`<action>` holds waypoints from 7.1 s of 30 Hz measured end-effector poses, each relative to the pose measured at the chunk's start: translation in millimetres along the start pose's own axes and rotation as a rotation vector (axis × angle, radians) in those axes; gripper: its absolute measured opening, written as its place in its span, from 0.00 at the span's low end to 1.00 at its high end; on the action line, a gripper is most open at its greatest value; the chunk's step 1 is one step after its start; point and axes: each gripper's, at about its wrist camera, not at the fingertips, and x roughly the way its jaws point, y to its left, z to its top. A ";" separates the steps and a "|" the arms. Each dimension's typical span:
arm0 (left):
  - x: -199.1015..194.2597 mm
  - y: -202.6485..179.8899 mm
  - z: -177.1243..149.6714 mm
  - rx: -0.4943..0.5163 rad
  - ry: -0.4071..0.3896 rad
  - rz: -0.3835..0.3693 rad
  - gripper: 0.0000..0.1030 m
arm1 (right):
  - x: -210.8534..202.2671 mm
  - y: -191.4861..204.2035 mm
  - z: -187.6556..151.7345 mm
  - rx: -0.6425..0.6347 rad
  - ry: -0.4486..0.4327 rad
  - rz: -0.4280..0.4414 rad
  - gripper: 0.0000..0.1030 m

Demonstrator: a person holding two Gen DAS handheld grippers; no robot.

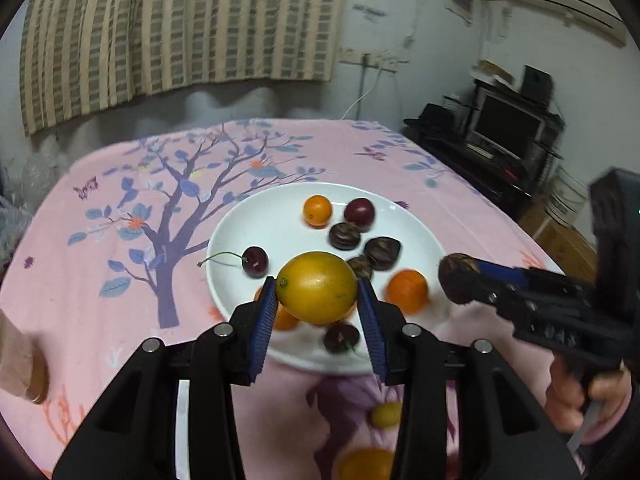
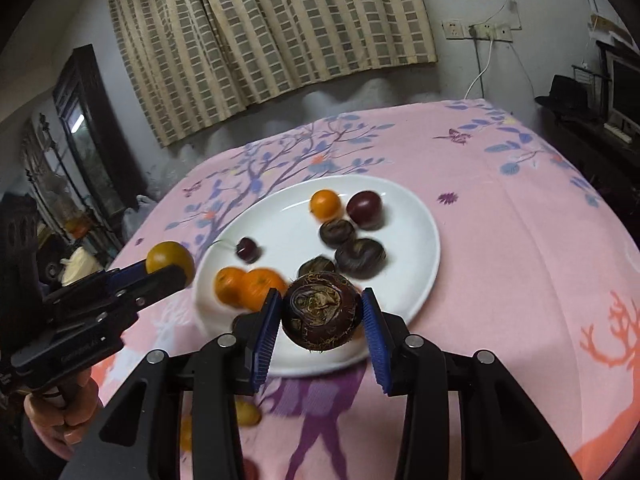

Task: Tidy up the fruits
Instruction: 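Carry a yellow mango-like fruit to the plate with the left tool while the right tool carries the passion fruit, then carry a yellow fruit to the plate with the left tool while the right tool carries a red plum, then grasp an orange mandarin on the cloth with the right tool, then carry a red cherry to the plate with the left tool while the right tool carries the mandarin, then grasp a small yellow fruit on the cloth with the right tool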

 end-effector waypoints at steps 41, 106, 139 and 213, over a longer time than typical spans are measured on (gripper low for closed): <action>-45.8 22.9 -80.4 -0.024 0.061 0.170 0.95 | -44.7 95.0 -132.5 -0.732 0.284 0.021 0.38; -52.3 10.4 -51.1 -0.076 -0.019 0.065 0.92 | -26.9 13.7 -46.6 -0.224 0.165 0.046 0.56; -45.0 -74.6 -112.8 0.252 0.155 -0.171 0.63 | -71.1 -32.3 -99.1 -0.008 0.226 0.243 0.36; -43.8 10.7 -41.1 -0.119 -0.026 0.272 0.93 | -40.8 23.1 -47.6 -0.159 0.057 0.075 0.65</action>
